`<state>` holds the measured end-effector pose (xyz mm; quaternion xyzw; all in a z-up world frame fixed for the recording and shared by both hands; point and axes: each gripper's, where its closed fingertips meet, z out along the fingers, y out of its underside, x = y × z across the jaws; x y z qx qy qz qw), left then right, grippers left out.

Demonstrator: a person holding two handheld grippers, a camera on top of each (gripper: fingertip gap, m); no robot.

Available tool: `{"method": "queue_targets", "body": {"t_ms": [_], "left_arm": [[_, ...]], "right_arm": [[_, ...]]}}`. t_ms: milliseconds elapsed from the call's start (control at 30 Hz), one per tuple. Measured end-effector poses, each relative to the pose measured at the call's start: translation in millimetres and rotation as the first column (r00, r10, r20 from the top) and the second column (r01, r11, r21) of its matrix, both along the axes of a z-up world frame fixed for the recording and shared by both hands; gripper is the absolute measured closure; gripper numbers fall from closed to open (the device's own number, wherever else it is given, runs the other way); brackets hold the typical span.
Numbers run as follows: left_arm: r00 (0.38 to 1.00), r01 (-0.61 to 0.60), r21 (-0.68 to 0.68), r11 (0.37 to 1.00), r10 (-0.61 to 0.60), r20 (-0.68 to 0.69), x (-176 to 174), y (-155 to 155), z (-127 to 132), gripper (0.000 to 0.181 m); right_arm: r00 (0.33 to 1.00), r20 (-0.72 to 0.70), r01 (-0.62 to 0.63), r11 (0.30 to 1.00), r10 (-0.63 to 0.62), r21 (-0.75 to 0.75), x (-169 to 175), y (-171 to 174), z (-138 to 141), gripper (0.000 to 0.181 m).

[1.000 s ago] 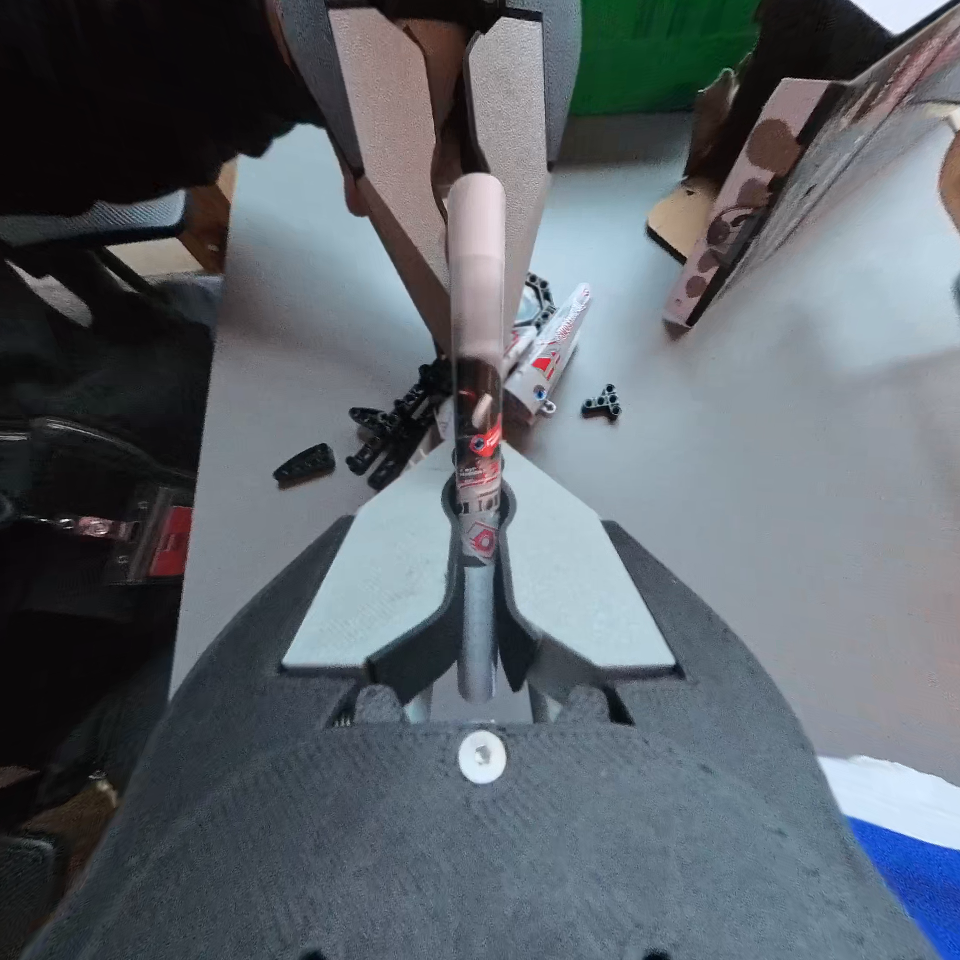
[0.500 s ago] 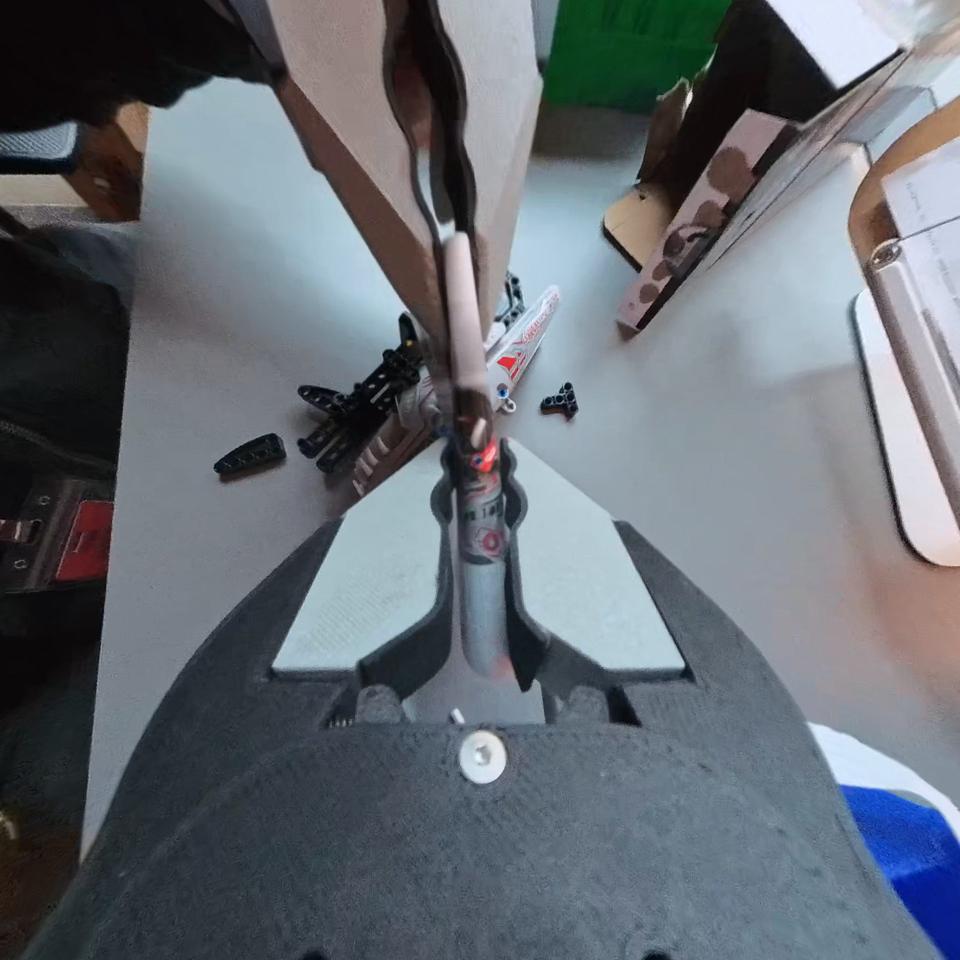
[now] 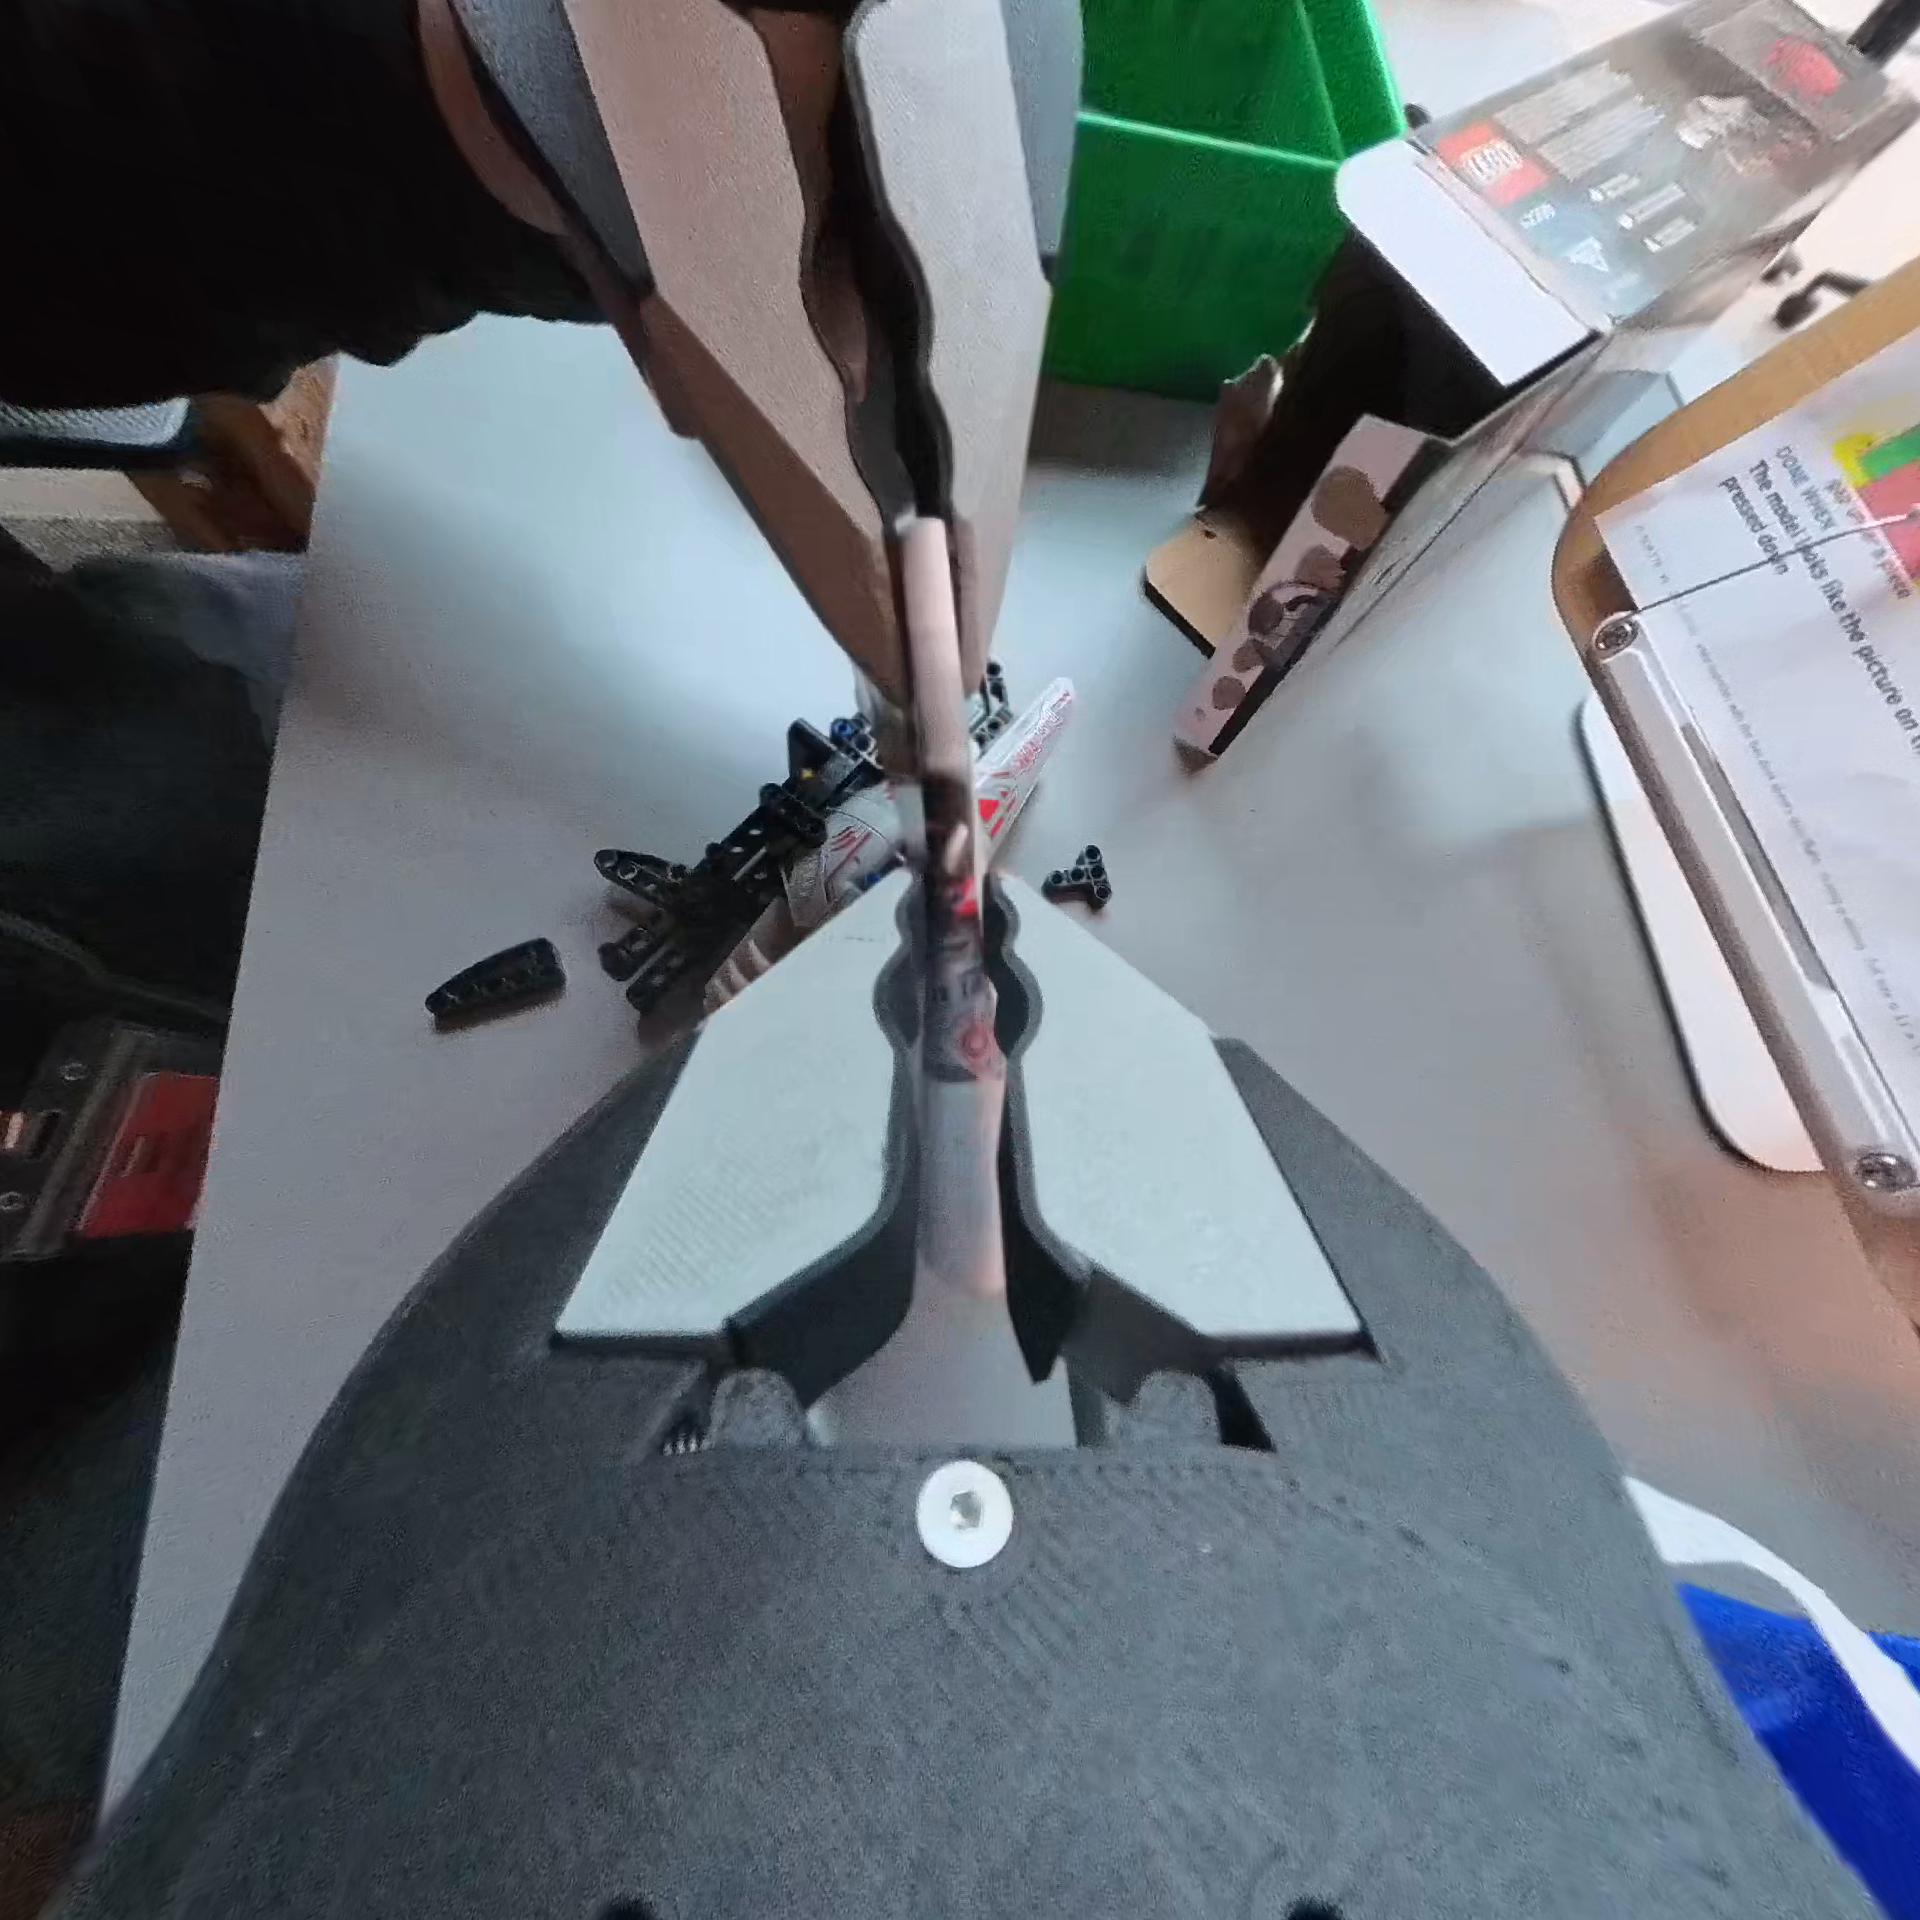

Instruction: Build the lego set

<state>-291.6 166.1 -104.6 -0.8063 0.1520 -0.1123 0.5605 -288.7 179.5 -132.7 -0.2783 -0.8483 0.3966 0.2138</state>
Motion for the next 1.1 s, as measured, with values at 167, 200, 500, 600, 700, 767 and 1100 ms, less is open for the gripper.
{"method": "queue_targets", "body": {"t_ms": [167, 200, 500, 600, 700, 767, 1100], "left_arm": [[0.999, 0.013, -0.047, 0.999, -0.015, -0.042, 7, 3, -12, 0.179], [0.999, 0.005, -0.035, 0.999, -0.006, -0.033, 6, 2, -11, 0.179], [0.999, 0.025, -0.015, 1.000, -0.025, 0.038, 3, 1, -4, 0.179], [0.997, 0.026, 0.020, 0.999, -0.027, 0.072, 2, 5, 4, 0.179], [0.997, 0.031, 0.028, 0.999, -0.033, 0.070, 7, 8, 8, 0.178], [0.994, 0.035, 0.021, 0.999, -0.037, 0.100, 6, 7, 7, 0.177], [0.999, 0.034, -0.116, 0.993, -0.031, 0.023, 1, 0, -33, 0.178]], "right_arm": [[0.998, 0.064, -0.024, 0.995, 0.018, 0.101, 8, 4, -17, 0.177], [0.995, 0.102, 0.004, 0.995, -0.015, 0.100, 8, 10, -21, 0.174], [0.992, 0.123, -0.006, 0.986, -0.014, 0.166, 15, 25, -34, 0.178], [0.993, 0.112, 0.013, 0.984, -0.033, 0.176, 5, 17, -30, 0.172], [0.988, 0.155, -0.006, 0.986, -0.021, 0.169, 2, 10, -34, 0.172], [0.988, 0.154, -0.015, 0.985, -0.012, 0.172, 3, 9, -33, 0.177], [0.986, 0.164, 0.000, 0.990, -0.023, 0.139, 14, 17, -25, 0.179]]}}
